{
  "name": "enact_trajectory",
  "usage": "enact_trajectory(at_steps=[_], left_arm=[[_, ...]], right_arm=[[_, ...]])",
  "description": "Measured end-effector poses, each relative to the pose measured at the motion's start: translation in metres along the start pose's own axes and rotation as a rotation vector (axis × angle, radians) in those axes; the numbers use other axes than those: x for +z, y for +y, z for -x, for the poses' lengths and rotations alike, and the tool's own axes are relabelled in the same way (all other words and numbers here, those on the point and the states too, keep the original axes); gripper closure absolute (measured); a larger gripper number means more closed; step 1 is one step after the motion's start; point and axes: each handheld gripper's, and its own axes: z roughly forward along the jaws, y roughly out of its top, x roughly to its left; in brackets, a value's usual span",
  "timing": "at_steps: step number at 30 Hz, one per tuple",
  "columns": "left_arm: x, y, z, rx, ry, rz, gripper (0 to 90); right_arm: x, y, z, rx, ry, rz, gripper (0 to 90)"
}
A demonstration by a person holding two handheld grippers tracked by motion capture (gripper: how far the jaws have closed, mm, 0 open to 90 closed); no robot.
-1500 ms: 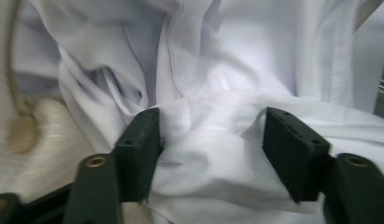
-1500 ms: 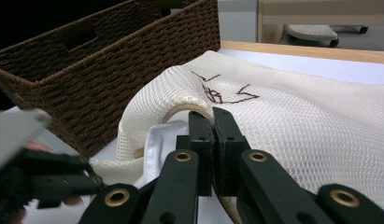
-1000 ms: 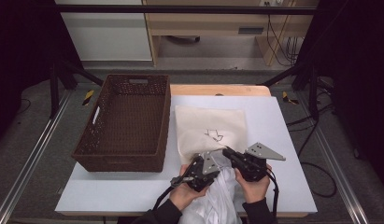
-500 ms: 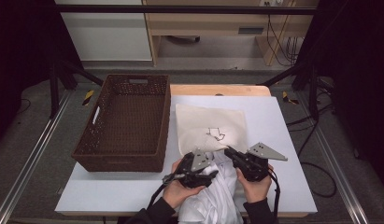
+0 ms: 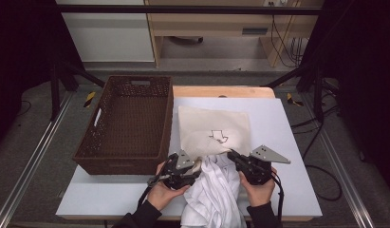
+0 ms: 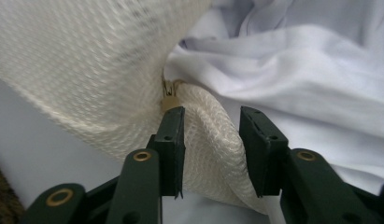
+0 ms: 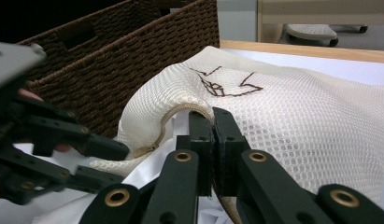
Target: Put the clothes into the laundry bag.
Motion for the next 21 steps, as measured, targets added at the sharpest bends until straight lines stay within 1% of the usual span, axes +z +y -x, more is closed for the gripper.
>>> enact_trajectory(at_steps=[1, 2, 3, 5, 6, 7, 8, 9, 11, 12, 13, 14, 16, 17, 18, 19, 21], left_arm=[[0.000, 0.000, 0.000, 0.000, 0.000, 0.000, 67.9], [0.001, -0.002, -0.002, 0.005, -0.022, -0.031, 72.1], [0.001, -0.005, -0.003, 0.005, -0.031, -0.035, 75.7], [-0.003, -0.011, -0.006, 0.014, -0.029, -0.050, 81.5], [-0.005, -0.015, -0.007, 0.012, -0.033, -0.049, 82.6], [-0.005, -0.015, -0.007, 0.012, -0.033, -0.049, 83.1], [-0.008, -0.023, -0.008, 0.005, -0.029, -0.046, 83.3], [-0.009, -0.027, -0.009, -0.002, -0.037, -0.040, 83.3], [-0.009, -0.033, -0.009, -0.018, -0.041, -0.030, 83.4], [-0.008, -0.036, -0.007, -0.017, -0.039, -0.019, 83.4], [-0.008, -0.036, -0.007, -0.017, -0.039, -0.019, 83.3], [-0.008, -0.039, -0.005, 0.003, -0.011, -0.012, 83.0], [-0.007, -0.043, 0.000, 0.013, 0.019, 0.009, 82.5], [-0.007, -0.043, 0.000, 0.013, 0.019, 0.009, 82.3], [-0.006, -0.045, 0.002, 0.017, 0.033, 0.011, 81.8], [-0.006, -0.045, 0.002, 0.017, 0.033, 0.011, 81.4], [-0.003, -0.048, 0.002, 0.015, 0.036, 0.008, 80.4]], right_arm=[[0.000, 0.000, 0.000, 0.000, 0.000, 0.000, 88.0], [-0.001, 0.000, -0.001, -0.003, -0.002, -0.002, 87.9], [-0.001, 0.000, -0.001, -0.003, -0.003, 0.000, 87.9], [-0.001, 0.000, -0.001, -0.006, -0.004, -0.006, 87.7], [0.000, 0.000, 0.000, -0.007, -0.003, -0.009, 87.5], [0.000, 0.000, -0.001, -0.009, -0.001, -0.014, 87.3], [0.001, -0.001, -0.001, -0.012, -0.002, -0.017, 86.9], [0.001, -0.001, -0.002, -0.013, 0.000, -0.020, 86.2], [0.002, -0.002, -0.004, -0.030, 0.001, -0.031, 84.1], [0.003, -0.002, -0.005, -0.031, 0.000, -0.035, 82.7], [0.003, -0.002, -0.005, -0.031, 0.000, -0.035, 82.7], [0.003, -0.003, -0.006, -0.039, 0.005, -0.054, 78.8], [0.001, -0.001, -0.008, -0.045, 0.001, -0.064, 74.4], [0.001, -0.001, -0.008, -0.045, 0.001, -0.064, 74.4], [-0.003, 0.001, -0.008, -0.043, 0.002, -0.063, 67.8], [-0.005, 0.002, -0.009, -0.033, 0.004, -0.060, 65.7], [-0.010, 0.003, -0.011, -0.029, 0.005, -0.051, 60.6]])
